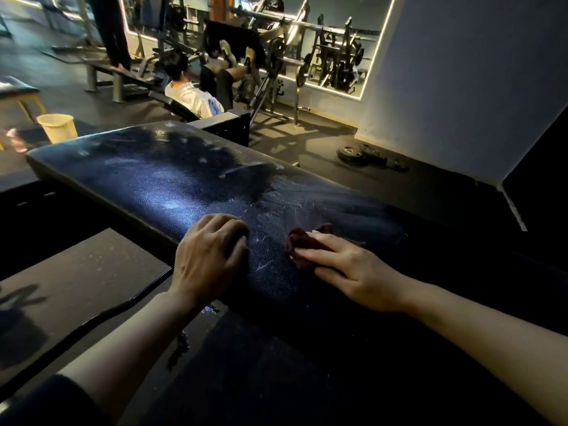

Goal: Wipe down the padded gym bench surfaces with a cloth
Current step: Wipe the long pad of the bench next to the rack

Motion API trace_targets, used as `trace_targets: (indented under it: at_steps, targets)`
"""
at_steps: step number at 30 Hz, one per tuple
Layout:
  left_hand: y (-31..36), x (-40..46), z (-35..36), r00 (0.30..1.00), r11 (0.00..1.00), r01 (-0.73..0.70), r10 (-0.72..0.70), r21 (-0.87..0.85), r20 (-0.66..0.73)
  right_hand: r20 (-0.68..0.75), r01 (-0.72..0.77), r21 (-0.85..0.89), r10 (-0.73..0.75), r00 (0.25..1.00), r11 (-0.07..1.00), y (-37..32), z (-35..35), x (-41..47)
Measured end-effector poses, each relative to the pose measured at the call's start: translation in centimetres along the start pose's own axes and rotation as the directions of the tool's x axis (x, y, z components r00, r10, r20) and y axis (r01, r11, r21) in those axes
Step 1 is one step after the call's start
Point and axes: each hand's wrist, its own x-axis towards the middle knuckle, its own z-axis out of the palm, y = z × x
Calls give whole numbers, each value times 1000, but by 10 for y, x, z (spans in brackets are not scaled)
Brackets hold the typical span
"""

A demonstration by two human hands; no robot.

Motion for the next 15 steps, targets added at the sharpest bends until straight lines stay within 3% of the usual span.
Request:
trace_targets:
  at_steps: [4,9,11,15]
  targets:
    - [2,-2,4,1000,999,9,-10,42,28,-48,-24,-27,23,999,999,13,10,77]
    - [-5,-5,1,999,1000,15,-15,0,-41,-102,-140,-39,135,986,989,14,22,147]
    - [-11,-10,2,997,1000,20,-21,-15,-70,-80,-94,20,95,992,995,5,20,128]
    - [-37,-31,1,991,991,122,-119,57,-53,-3,136,53,-136,991,989,-10,19,58]
